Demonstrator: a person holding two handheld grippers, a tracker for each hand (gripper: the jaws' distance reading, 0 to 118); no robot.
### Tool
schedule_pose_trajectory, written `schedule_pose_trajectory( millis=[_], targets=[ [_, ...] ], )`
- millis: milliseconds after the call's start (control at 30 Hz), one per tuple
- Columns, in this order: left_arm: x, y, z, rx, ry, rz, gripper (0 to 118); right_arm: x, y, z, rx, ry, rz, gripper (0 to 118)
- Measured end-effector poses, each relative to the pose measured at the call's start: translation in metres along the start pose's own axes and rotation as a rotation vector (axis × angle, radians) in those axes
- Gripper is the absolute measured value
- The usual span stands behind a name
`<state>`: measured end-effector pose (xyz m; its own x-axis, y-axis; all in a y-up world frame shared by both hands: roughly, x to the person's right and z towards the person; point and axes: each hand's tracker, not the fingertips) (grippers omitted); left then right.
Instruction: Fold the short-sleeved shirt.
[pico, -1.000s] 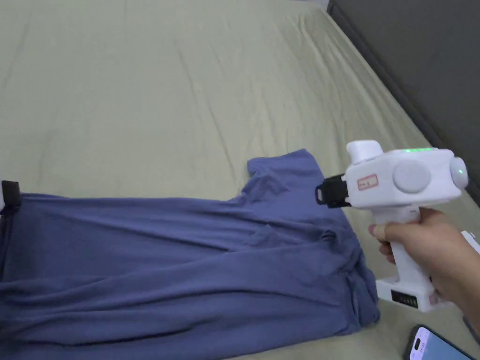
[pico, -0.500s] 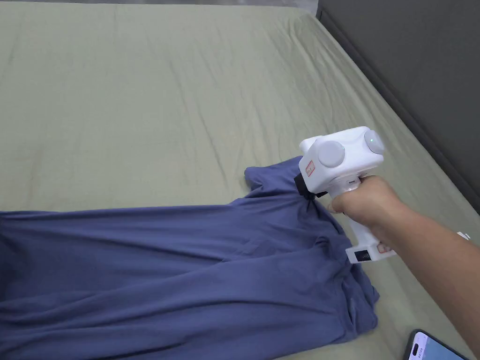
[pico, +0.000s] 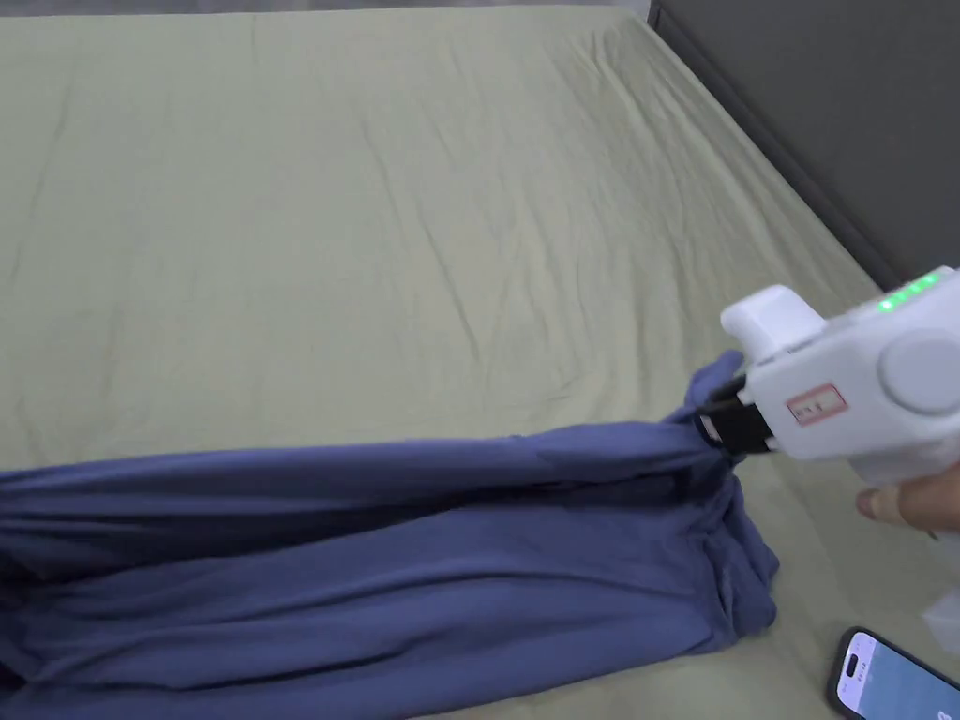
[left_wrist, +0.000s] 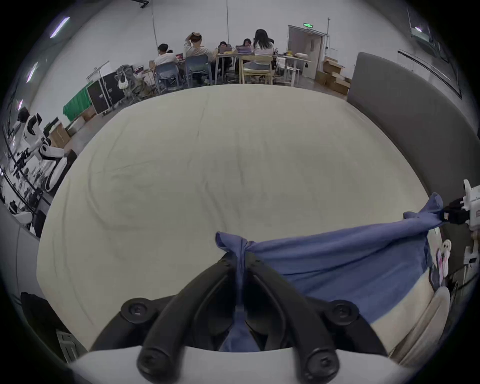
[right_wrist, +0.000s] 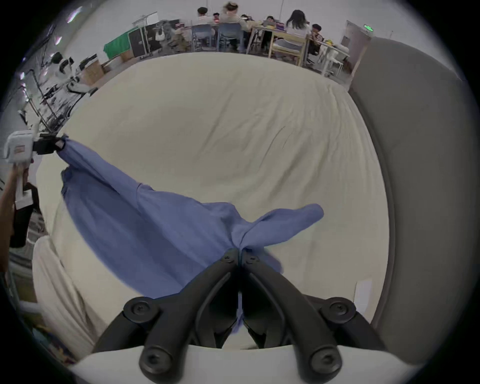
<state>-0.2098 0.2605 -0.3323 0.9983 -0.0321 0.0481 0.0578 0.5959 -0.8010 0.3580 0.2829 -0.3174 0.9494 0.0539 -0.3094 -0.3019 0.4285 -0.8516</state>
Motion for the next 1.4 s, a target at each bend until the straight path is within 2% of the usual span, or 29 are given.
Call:
schedule_pose_trajectory(
  millis=[133, 233, 367, 433, 600, 667, 733, 767, 800, 833, 867, 900, 967, 1000, 1033, 1067, 1100, 1133, 1167, 1200, 1233, 1267, 1333, 1367, 1400],
  targets=[
    [0.008, -0.046, 0.014, -0.057, 0.004, -0.022, 3, -0.012, -0.043, -0.019, -0.072, 0.016, -0.026, 3],
    [0.011, -0.072, 0.0, -0.122, 0.012, -0.007, 3, -0.013, -0.065, -0.046, -0.13, 0.071, -0.104, 3],
    [0.011, -0.091, -0.034, -0.151, 0.027, 0.029, 3, -0.008, -0.076, -0.085, -0.159, 0.046, -0.117, 3],
    [0.017, -0.096, -0.044, -0.156, 0.04, 0.009, 3, -0.009, -0.078, -0.095, -0.167, 0.043, -0.16, 3],
    [0.028, -0.093, -0.049, -0.15, 0.097, -0.033, 3, -0.01, -0.076, -0.102, -0.176, 0.036, -0.176, 4],
    [0.024, -0.092, -0.049, -0.152, 0.093, -0.01, 3, -0.01, -0.076, -0.1, -0.174, 0.035, -0.184, 8],
    [0.019, -0.084, -0.037, -0.162, 0.072, 0.076, 5, -0.012, -0.073, -0.089, -0.177, 0.028, -0.184, 18],
    [0.014, -0.081, -0.026, -0.146, 0.061, 0.139, 24, -0.012, -0.071, -0.077, -0.178, 0.015, -0.184, 36],
    [0.009, -0.078, -0.005, -0.078, 0.02, 0.21, 91, -0.012, -0.069, -0.06, -0.152, 0.003, -0.194, 90],
    [0.006, -0.077, 0.014, -0.007, -0.001, 0.25, 118, -0.014, -0.067, -0.04, -0.071, -0.02, -0.201, 118],
    [0.005, -0.078, 0.029, 0.05, -0.02, 0.258, 118, -0.016, -0.067, -0.024, -0.009, -0.028, -0.2, 118],
    [0.005, -0.073, 0.052, 0.14, -0.039, 0.258, 118, -0.015, -0.069, 0.0, 0.154, -0.051, -0.194, 118],
    [0.007, -0.075, 0.068, 0.126, -0.006, 0.229, 118, -0.031, -0.064, 0.029, 0.159, -0.01, -0.254, 118],
    [0.01, -0.077, 0.071, 0.1, 0.004, 0.211, 118, -0.039, -0.063, 0.038, 0.166, 0.019, -0.287, 114],
    [0.015, -0.095, 0.061, 0.043, 0.02, 0.191, 118, -0.047, -0.064, 0.043, 0.204, 0.051, -0.301, 101],
    [0.018, -0.103, 0.056, -0.006, 0.03, 0.177, 116, -0.055, -0.066, 0.047, 0.244, 0.062, -0.301, 64],
    [0.021, -0.112, 0.051, -0.032, 0.029, 0.171, 75, -0.055, -0.066, 0.032, 0.269, 0.051, -0.285, 2],
    [0.02, -0.118, 0.049, -0.027, -0.005, 0.187, 12, -0.062, -0.065, 0.025, 0.246, 0.034, -0.262, 2],
    [0.017, -0.119, 0.052, -0.029, -0.052, 0.24, 0, -0.071, -0.066, 0.018, 0.219, 0.023, -0.238, 2],
    [0.012, -0.123, 0.046, -0.057, -0.092, 0.301, 0, -0.076, -0.069, 0.014, 0.208, 0.092, -0.258, 2],
    [0.003, -0.126, 0.044, -0.058, -0.154, 0.367, 0, -0.079, -0.07, 0.009, 0.201, 0.217, -0.272, 2],
    [-0.008, -0.126, 0.041, -0.039, -0.249, 0.405, 0, -0.082, -0.071, 0.007, 0.205, 0.293, -0.291, 2],
    [-0.041, -0.128, 0.039, 0.044, -0.516, 0.518, 0, -0.088, -0.074, 0.006, 0.209, 0.376, -0.316, 2],
    [-0.057, -0.126, 0.036, 0.081, -0.61, 0.547, 10, -0.091, -0.073, 0.009, 0.208, 0.379, -0.298, 2],
    [-0.073, -0.121, 0.029, 0.053, -0.665, 0.592, 81, -0.094, -0.073, 0.009, 0.207, 0.399, -0.279, 2]
  ],
)
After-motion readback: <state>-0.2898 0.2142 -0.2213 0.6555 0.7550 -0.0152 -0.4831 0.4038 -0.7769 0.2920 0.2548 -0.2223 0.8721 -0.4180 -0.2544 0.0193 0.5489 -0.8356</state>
